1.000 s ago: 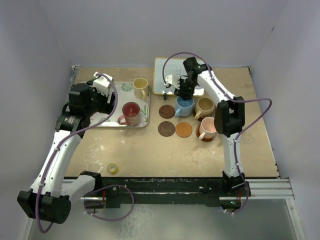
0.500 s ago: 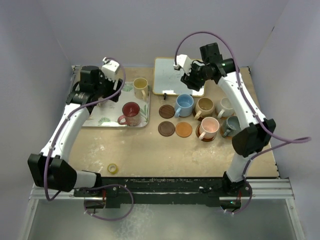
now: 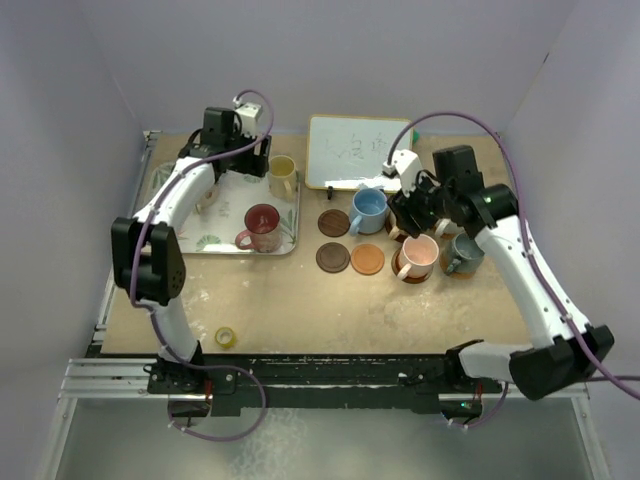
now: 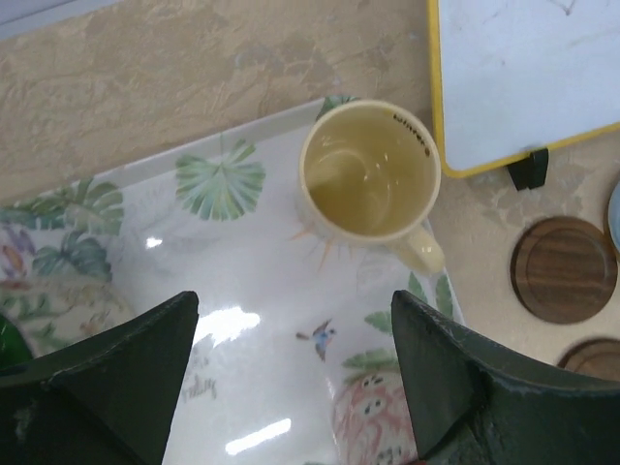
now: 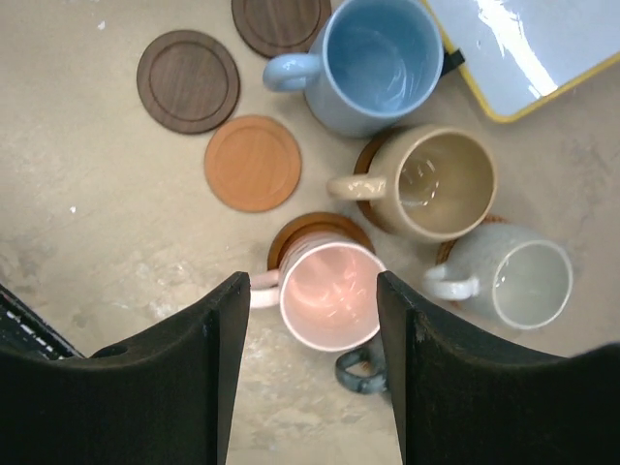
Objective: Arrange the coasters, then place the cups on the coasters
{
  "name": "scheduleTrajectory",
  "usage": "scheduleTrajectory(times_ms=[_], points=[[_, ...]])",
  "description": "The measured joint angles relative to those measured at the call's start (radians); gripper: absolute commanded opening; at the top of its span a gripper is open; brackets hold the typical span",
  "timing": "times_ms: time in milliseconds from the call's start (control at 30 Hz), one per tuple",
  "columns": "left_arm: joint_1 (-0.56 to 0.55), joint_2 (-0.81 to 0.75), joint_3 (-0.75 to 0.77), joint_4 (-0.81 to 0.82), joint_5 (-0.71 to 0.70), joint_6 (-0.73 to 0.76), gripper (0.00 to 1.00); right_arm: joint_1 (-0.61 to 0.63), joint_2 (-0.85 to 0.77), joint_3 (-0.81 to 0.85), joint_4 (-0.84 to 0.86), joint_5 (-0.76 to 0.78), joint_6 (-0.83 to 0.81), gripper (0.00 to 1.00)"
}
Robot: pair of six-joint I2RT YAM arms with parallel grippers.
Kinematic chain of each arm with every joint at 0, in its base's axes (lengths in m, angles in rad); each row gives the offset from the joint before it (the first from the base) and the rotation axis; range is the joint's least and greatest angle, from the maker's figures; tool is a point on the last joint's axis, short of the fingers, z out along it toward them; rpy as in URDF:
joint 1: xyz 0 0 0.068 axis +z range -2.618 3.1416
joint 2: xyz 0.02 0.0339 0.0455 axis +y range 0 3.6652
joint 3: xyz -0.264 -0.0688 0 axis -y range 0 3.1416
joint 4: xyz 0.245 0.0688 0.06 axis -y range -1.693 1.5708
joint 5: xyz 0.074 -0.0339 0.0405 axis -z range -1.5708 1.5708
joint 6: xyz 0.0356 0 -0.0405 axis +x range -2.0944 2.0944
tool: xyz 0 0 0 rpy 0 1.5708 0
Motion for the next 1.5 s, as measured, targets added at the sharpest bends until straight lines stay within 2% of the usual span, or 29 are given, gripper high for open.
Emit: scheduleTrajectory(times_ms=[200,433,900,1167,1500], points=[[-0.037,0.208,0.183,0.0,-0.013,-0.05,0.73,-0.002,-0.188,-0.221,0.051,0.028,0.056,0.61],[-0.073,0.387,0.342,-0.032,-0.082,-0.074,0.56,-0.033,-0.286,-0.336,0.106,0.032,0.074,0.63],[-0.086,0.435,0.358,-0.064,-0.145,-0.076,0.19,-0.06,-0.306,-0.394,0.177,0.022,0.081,0.63],[-0.085,0.46,0.408,-0.081,-0.163,-0.073,0.04,-0.06,-0.312,-0.402,0.185,0.02,0.081,0.63],[-0.086,0.465,0.442,-0.129,-0.138,-0.05,0.03,-0.075,-0.346,-0.414,0.2,0.022,0.082,0.63]])
